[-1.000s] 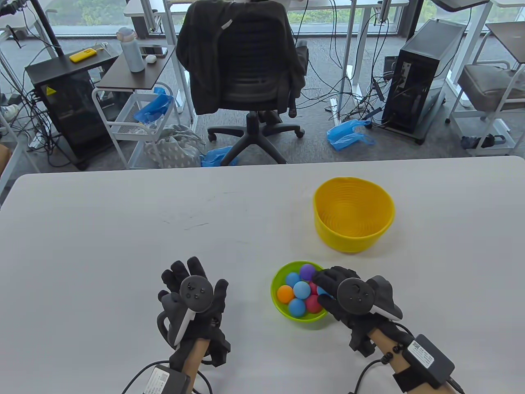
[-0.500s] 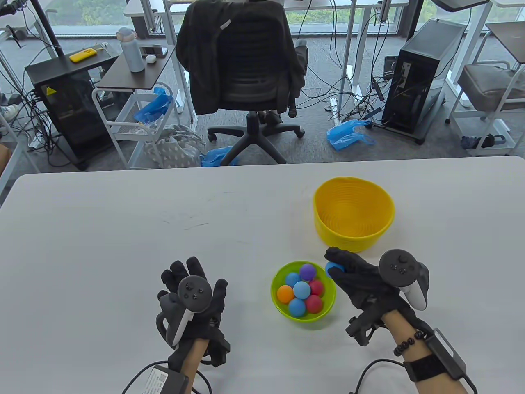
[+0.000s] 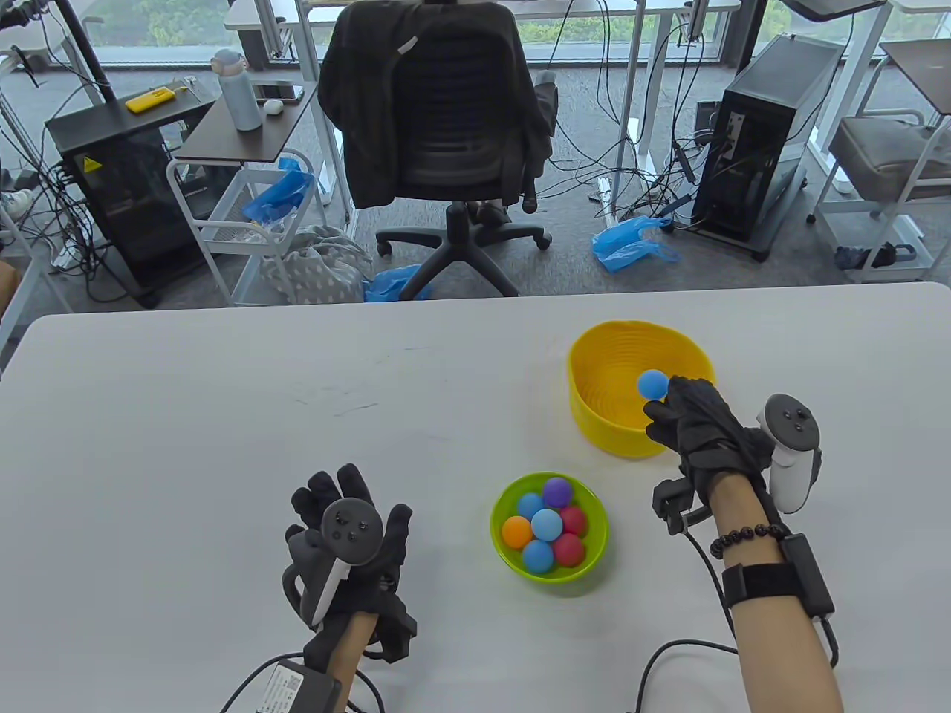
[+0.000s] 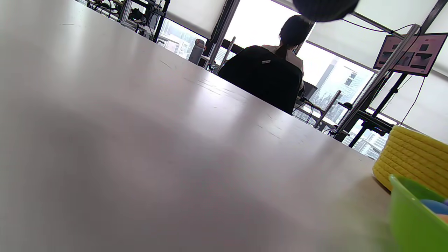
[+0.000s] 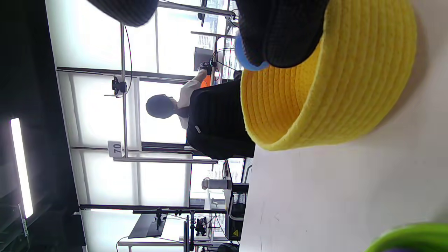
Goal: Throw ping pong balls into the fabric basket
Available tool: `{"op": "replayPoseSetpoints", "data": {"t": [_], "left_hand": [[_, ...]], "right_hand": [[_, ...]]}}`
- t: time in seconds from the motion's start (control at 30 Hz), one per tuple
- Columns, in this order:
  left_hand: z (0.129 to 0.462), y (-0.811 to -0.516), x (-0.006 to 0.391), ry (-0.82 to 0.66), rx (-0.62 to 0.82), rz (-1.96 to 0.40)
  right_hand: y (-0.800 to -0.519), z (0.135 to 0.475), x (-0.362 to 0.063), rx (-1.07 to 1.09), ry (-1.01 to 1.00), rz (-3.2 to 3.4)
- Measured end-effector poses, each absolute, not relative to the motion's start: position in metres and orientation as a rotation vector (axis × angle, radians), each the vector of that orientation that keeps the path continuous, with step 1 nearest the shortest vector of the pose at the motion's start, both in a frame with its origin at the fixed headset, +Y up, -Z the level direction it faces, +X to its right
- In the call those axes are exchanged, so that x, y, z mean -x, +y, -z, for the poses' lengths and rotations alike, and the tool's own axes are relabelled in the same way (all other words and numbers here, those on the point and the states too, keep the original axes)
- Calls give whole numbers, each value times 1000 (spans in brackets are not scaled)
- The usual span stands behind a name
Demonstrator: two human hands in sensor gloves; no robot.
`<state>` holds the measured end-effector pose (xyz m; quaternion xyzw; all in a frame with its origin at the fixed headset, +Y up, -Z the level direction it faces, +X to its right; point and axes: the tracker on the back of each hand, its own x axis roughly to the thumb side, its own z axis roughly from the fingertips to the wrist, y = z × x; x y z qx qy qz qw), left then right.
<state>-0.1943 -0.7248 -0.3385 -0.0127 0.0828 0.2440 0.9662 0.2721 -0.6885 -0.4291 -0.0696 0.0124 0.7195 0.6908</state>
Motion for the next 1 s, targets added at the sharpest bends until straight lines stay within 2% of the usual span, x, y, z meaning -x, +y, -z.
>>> {"op": "replayPoseSetpoints", "data": {"t": [0.23,0.43,0.73,1.0], "left_hand": [[338,-724,193,164,25,-487],[338,-724,192,167,28,-483],[336,-724,193,159,40,-501],[335,-723,194,158,31,-510]], "right_hand": [[-687,412,-271,27,-90,-1525],[-669,384,-232,-225,-233,-2022],[-671,346,-145,-617,-144,-2534],[-695,340,-108,-727,-44,-2769]]}}
